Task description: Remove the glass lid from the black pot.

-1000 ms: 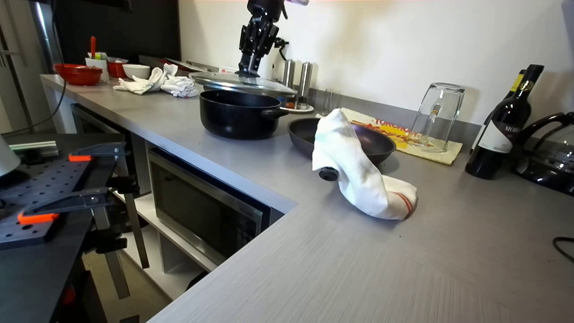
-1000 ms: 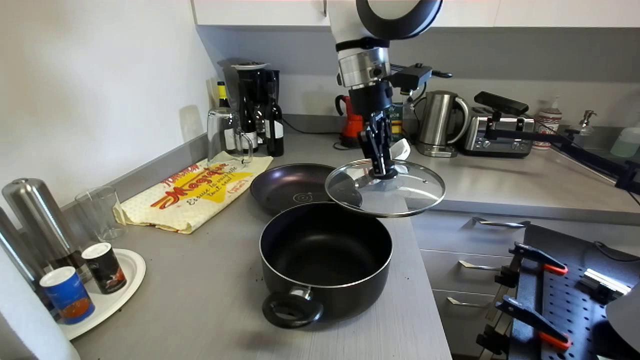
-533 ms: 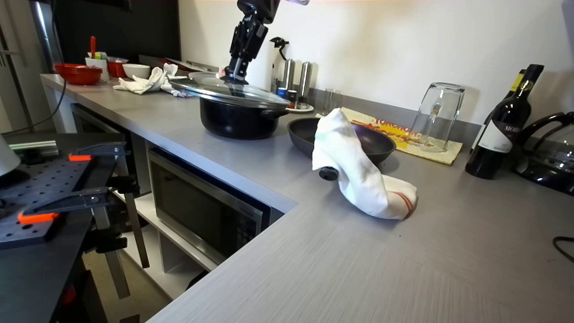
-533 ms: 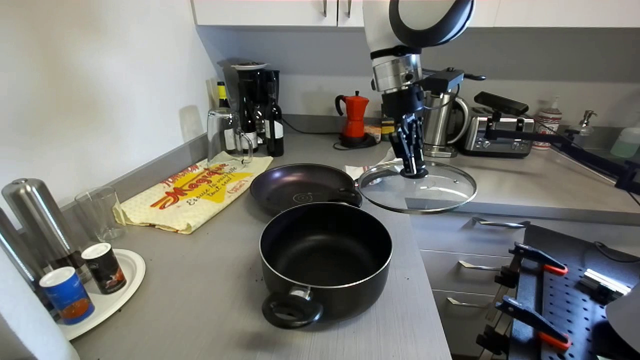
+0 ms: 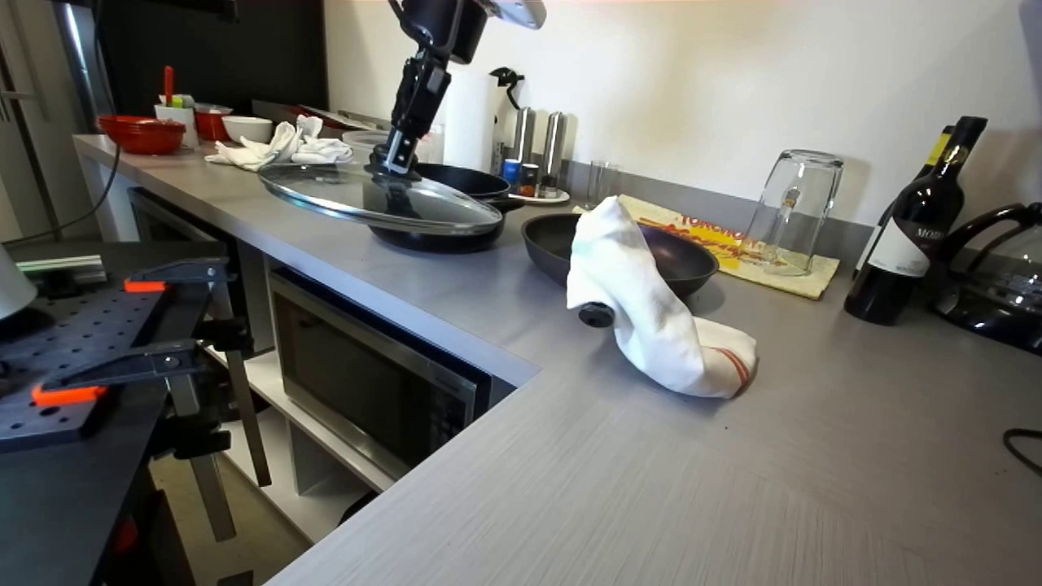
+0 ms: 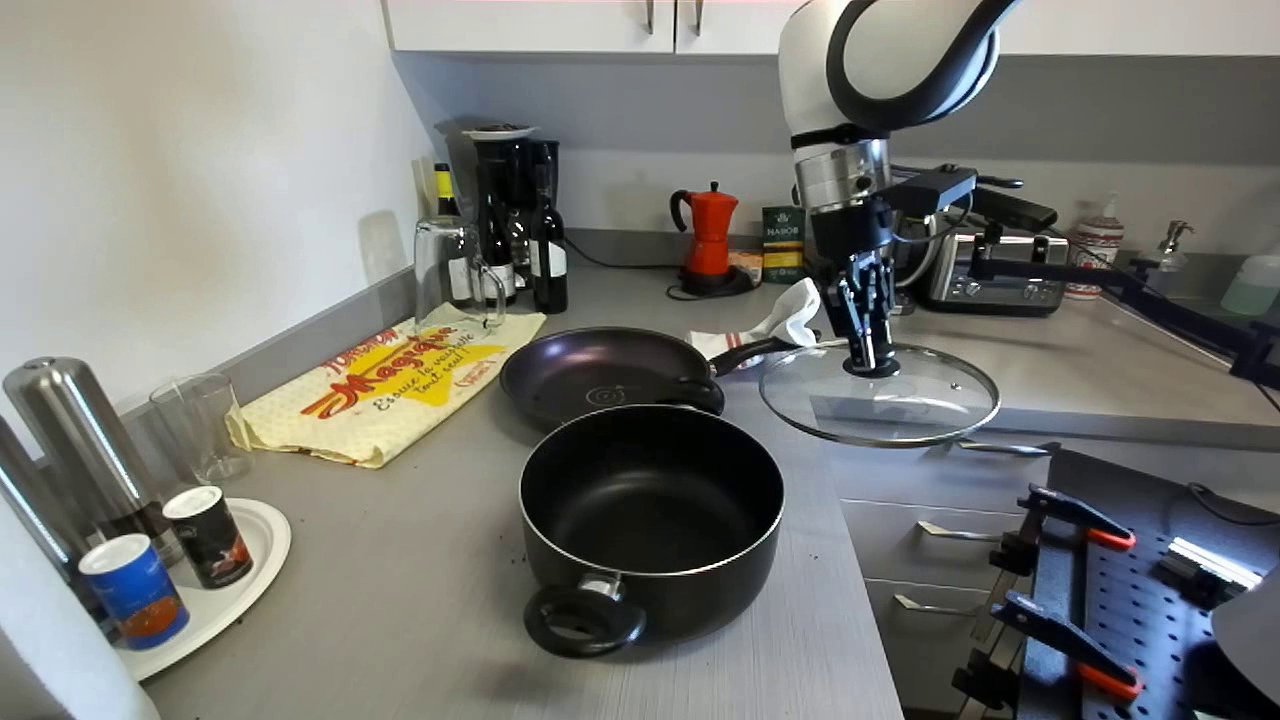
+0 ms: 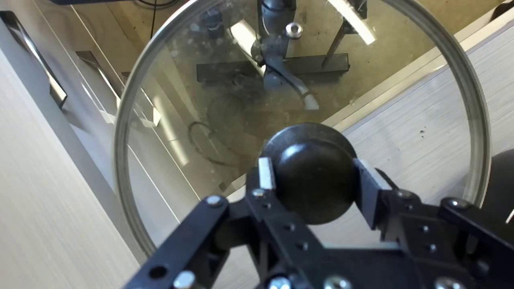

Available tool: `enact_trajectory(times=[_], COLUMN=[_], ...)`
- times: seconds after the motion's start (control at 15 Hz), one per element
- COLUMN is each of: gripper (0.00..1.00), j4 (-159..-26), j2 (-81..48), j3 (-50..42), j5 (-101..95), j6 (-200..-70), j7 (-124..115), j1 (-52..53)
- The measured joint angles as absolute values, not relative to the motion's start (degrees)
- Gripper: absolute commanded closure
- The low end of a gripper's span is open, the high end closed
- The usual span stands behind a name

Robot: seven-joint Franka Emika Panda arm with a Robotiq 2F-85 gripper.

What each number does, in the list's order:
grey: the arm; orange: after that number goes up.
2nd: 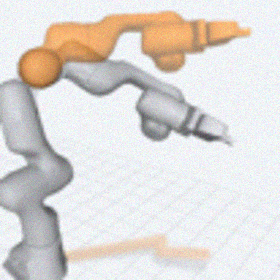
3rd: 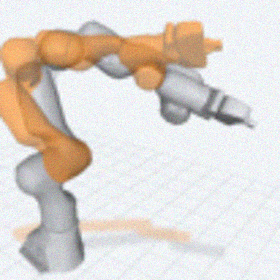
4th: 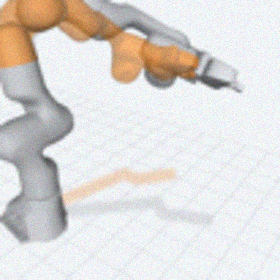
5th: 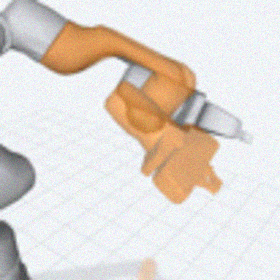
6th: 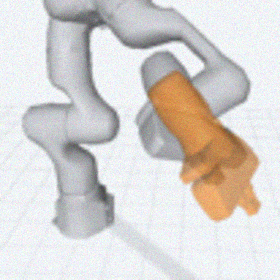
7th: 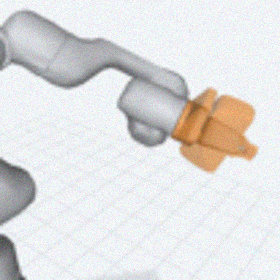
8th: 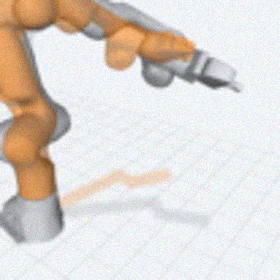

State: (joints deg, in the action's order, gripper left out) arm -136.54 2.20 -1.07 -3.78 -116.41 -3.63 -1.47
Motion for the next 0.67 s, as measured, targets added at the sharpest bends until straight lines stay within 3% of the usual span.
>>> enact_trajectory(times=[0.67], gripper=[0.75], j4=[-133.87], j2=[-7.86], j3=[-0.66], j5=[-0.98], j6=[-123.84], j7=[-3.2], j1=[-1.18])
